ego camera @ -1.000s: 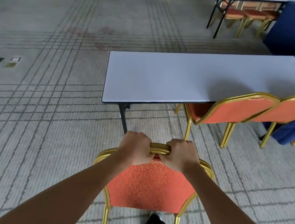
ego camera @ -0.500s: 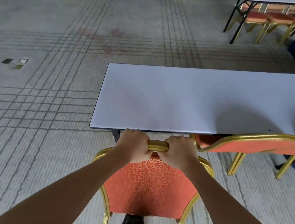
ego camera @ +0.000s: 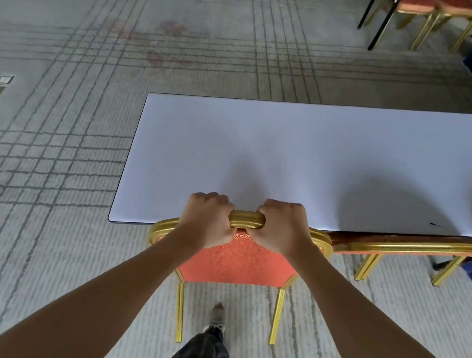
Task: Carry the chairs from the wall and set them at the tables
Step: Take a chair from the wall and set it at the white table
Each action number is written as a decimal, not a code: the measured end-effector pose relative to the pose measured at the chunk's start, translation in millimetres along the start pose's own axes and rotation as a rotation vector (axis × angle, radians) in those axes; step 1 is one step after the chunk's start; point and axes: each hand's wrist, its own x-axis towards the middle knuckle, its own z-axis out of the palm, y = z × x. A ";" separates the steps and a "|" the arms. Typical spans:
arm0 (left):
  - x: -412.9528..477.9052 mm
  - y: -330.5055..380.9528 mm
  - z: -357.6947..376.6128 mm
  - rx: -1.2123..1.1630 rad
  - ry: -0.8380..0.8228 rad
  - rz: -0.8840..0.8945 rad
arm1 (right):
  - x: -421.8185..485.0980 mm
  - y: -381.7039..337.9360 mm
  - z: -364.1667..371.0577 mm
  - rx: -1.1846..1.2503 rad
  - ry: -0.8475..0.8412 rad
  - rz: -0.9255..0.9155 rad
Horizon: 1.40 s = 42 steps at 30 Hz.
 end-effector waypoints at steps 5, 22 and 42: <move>-21.4 24.9 35.3 -0.026 -0.047 -0.063 | -33.9 0.3 36.1 0.035 0.027 -0.021; -173.1 99.6 95.4 -0.408 -0.691 -0.186 | -192.6 -45.4 101.2 0.337 -0.668 -0.079; -203.0 119.4 104.4 -0.331 -0.391 -0.322 | -240.4 -48.1 125.0 0.180 -0.161 0.121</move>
